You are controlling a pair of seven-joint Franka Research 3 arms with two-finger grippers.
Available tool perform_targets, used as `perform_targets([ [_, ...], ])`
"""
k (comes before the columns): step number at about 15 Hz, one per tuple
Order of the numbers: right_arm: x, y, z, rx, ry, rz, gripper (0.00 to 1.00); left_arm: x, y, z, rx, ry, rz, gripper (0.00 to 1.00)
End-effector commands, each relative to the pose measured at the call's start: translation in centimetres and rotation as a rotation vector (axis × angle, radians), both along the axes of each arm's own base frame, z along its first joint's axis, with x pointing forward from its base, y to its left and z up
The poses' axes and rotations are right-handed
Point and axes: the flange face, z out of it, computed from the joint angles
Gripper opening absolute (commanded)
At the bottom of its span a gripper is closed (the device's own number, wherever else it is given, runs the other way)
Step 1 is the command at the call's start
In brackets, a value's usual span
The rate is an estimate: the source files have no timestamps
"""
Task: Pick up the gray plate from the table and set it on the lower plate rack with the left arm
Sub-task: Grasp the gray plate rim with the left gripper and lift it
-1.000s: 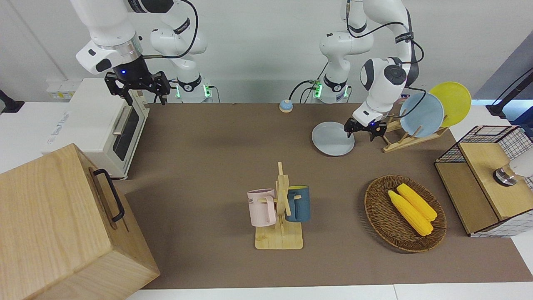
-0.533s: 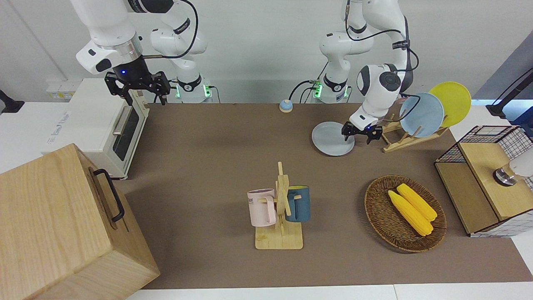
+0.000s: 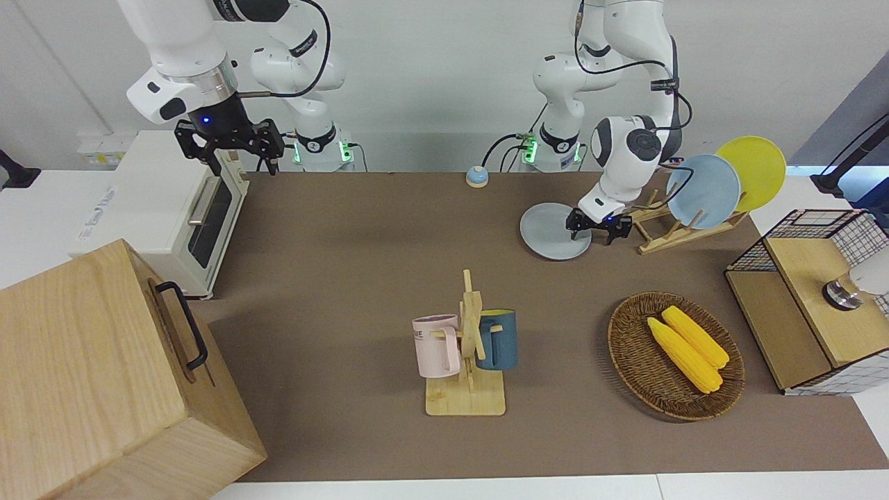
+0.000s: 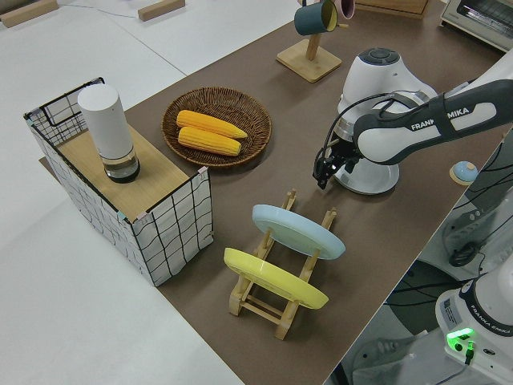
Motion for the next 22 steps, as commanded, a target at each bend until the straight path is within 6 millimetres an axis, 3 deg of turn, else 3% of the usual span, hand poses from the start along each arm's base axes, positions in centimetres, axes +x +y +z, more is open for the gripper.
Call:
perform_targets([
  [1,0.0,0.1,0.3,0.003,-0.005,-0.002,0.983,-0.3,-0.3,-0.3,0.009,-0.016,-0.024,0.99],
  [2,0.0,0.1,0.3,0.003,-0.005,-0.002,0.983,-0.3,-0.3,-0.3,0.009,-0.016,-0.025,0.96],
  [3,0.0,0.1,0.3,0.003,-0.005,-0.002,0.983,-0.3,-0.3,-0.3,0.009,-0.016,-0.025,0.87],
  [6,0.0,0.1,0.3,0.003,-0.005,-0.002,0.983,-0.3,-0.3,-0.1,0.008,-0.019,-0.024,0.27],
  [8,0.0,0.1,0.3,0.003,-0.005,-0.002,0.983,-0.3,-0.3,-0.2,0.008,-0.018,-0.024,0.02],
  [17,0.0,0.1,0.3,0.003,-0.005,-0.002,0.983,-0.2,-0.4,0.4,0.009,-0.024,-0.032,0.00],
  [22,0.0,0.1,0.3,0.003,-0.005,-0.002,0.983,0.3,0.0,3.4,0.016,-0.030,-0.019,0.00],
])
